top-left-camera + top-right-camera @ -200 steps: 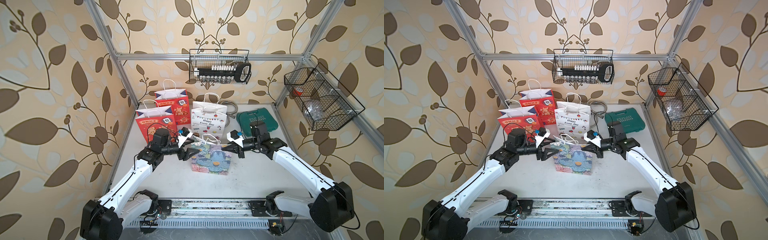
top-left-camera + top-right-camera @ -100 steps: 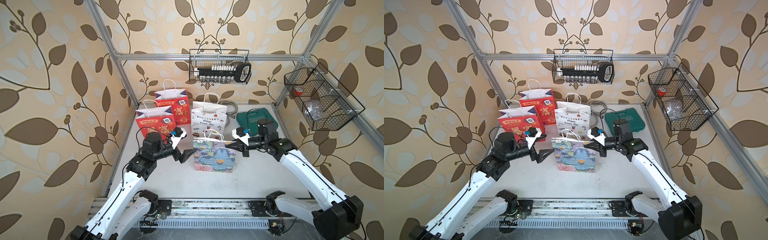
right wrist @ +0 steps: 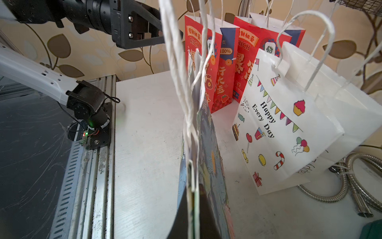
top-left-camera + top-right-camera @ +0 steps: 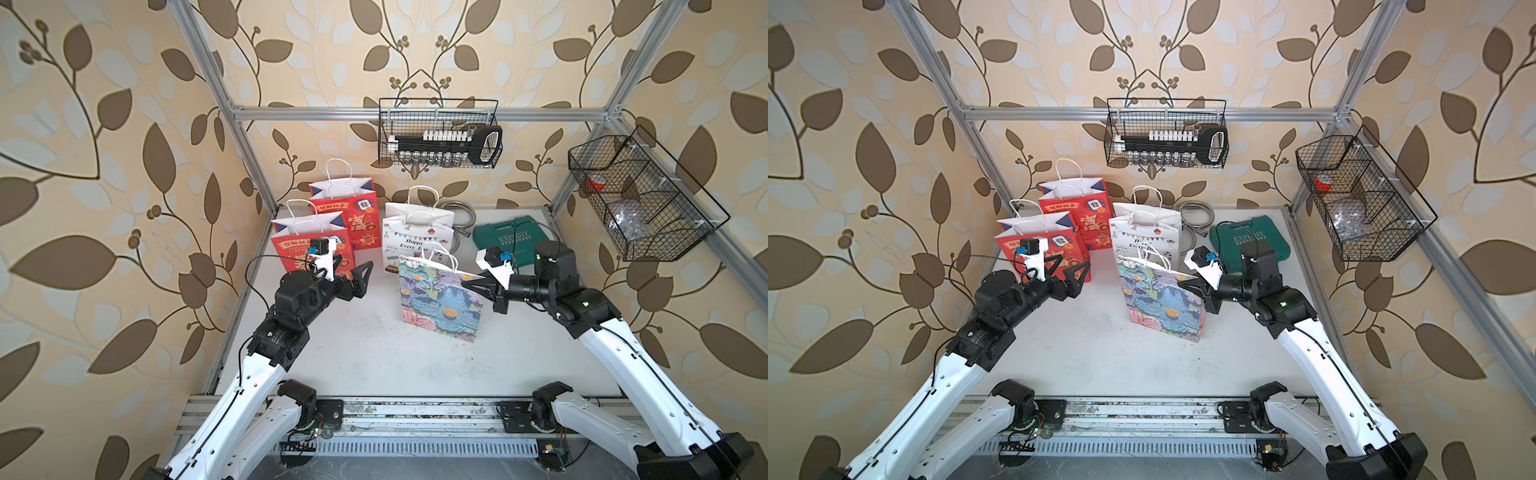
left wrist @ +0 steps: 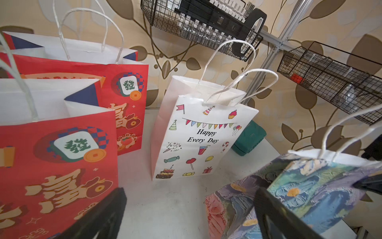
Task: Put away the paper bag
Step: Press the paper bag.
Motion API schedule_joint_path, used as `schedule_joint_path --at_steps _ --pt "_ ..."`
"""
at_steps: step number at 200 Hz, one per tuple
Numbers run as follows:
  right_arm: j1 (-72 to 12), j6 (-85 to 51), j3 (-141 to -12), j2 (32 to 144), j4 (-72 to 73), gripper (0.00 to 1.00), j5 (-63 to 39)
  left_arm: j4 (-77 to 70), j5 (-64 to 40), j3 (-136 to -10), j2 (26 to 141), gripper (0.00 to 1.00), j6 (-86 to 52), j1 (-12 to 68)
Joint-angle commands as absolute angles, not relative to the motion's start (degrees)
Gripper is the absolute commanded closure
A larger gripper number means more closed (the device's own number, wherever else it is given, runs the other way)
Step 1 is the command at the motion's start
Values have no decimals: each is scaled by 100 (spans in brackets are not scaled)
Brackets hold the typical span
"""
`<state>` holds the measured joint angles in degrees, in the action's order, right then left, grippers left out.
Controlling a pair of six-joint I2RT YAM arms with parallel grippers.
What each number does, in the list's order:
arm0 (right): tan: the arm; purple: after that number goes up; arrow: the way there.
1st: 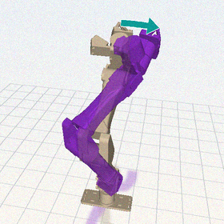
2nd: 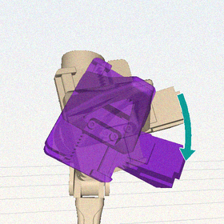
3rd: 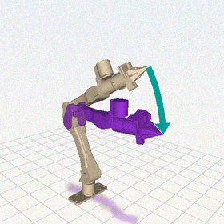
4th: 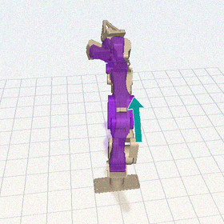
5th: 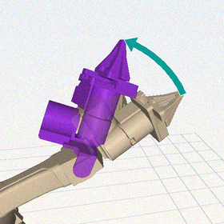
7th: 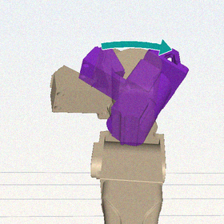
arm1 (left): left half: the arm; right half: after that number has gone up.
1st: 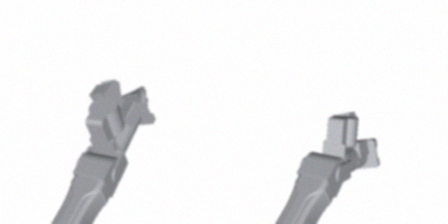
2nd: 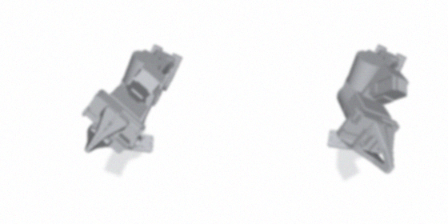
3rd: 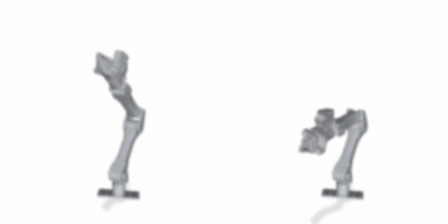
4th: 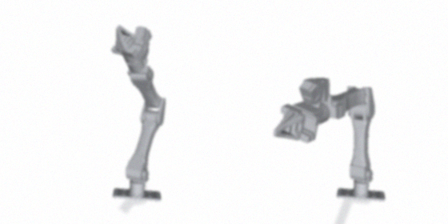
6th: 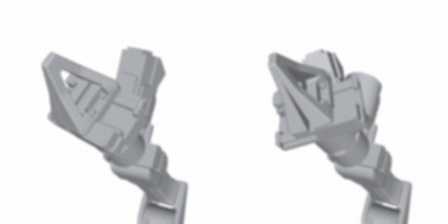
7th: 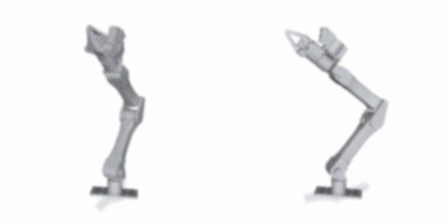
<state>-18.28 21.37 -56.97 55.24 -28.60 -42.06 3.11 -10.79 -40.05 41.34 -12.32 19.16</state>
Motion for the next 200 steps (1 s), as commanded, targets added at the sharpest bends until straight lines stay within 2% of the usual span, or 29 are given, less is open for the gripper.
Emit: schedule_joint_path --at_steps 1,34,74,103,175,200 --pt "-1828 1968 -5655 5448 -2810 100 -4253 64 -1917 -4016 4104 1 -645 1951" --pt "-1858 2433 -6133 5688 -3417 100 -4808 -24 -3500 -3903 4125 1 499 1951" --pt "-1951 3491 -6581 5894 -4258 100 -5439 33 -4310 -4199 4554 1 1100 1951" --pt "-2108 4093 -6843 6019 -4830 100 -5454 -201 -4601 -4341 4849 1 1088 1951" --pt "-2189 4236 -7066 6312 -4896 100 -5766 -1058 -5800 -4439 5368 1 257 1951" --pt "-2188 4183 -7021 6283 -4662 100 -5659 -1132 -6111 -4498 5503 12 149 1951"
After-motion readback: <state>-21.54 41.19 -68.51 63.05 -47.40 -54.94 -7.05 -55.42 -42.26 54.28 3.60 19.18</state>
